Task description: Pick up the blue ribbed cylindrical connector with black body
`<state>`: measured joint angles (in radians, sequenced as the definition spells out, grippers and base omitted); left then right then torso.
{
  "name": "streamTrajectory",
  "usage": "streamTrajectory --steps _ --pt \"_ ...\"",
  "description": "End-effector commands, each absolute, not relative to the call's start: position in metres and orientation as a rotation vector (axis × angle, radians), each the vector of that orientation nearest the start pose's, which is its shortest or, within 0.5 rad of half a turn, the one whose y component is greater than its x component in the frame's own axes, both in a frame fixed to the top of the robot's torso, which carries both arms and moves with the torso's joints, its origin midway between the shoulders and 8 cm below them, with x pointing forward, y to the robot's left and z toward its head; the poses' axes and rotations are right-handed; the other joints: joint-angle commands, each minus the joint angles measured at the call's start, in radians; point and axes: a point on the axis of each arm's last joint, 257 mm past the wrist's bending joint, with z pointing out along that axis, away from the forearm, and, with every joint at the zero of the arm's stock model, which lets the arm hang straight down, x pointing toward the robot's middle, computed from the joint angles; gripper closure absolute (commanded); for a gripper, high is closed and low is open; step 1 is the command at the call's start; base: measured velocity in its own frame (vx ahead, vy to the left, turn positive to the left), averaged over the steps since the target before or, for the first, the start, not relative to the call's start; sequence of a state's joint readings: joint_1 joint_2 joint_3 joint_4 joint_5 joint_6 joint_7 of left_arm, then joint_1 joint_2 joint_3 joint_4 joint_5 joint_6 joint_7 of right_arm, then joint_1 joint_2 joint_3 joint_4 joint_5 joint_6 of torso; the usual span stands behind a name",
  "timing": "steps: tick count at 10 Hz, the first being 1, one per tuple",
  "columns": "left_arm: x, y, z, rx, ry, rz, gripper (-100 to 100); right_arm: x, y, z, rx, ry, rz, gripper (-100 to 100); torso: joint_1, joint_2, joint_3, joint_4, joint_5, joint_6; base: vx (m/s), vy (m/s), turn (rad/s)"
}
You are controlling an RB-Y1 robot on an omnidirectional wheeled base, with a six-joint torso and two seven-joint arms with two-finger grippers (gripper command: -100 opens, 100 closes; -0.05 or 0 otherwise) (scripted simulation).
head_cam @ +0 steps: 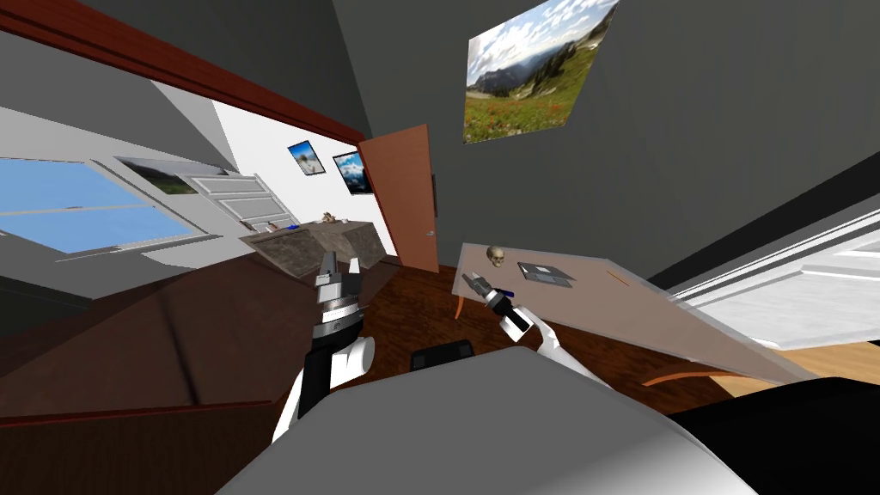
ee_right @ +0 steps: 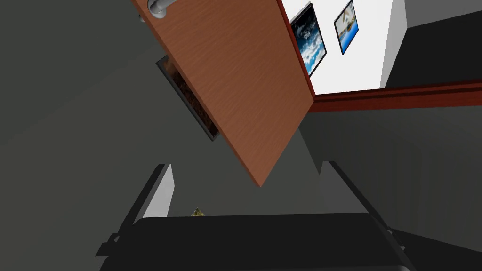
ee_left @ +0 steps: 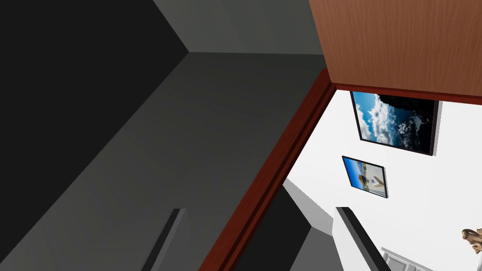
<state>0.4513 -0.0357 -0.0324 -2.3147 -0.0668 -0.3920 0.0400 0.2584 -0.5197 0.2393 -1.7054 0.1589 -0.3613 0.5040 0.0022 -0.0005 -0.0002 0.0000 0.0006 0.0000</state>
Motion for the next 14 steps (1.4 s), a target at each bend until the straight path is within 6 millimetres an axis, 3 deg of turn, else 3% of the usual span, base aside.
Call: streamTrajectory --steps 1,2,5,14 --pt "0.360 0.262 0.035 -0.687 0.629 -1.337 0 0.435 -0.230 -0.257 0.045 1.601 0.651 -100 0.000 0.000 0.000 0.000 0.000 0.000 0.012 0.032 0.053" --pt "0.360 0.262 0.035 -0.687 0.629 -1.337 0 0.435 -0.230 -0.257 0.045 1.601 0.651 -100 -0.001 0.000 0.000 0.000 0.000 0.001 0.006 0.012 -0.011" --pt "0.360 0.262 0.035 -0.687 0.629 -1.337 0 0.432 -0.246 -0.301 -0.073 1.717 0.529 -100 -0.001 0.000 0.000 0.000 0.000 0.001 0.013 0.023 0.092" --pt "0.360 0.262 0.035 -0.687 0.629 -1.337 0 0.396 -0.331 -0.421 -0.263 2.016 0.222 -100 -0.003 -0.001 -0.001 0.000 0.000 0.000 0.027 0.011 0.085"
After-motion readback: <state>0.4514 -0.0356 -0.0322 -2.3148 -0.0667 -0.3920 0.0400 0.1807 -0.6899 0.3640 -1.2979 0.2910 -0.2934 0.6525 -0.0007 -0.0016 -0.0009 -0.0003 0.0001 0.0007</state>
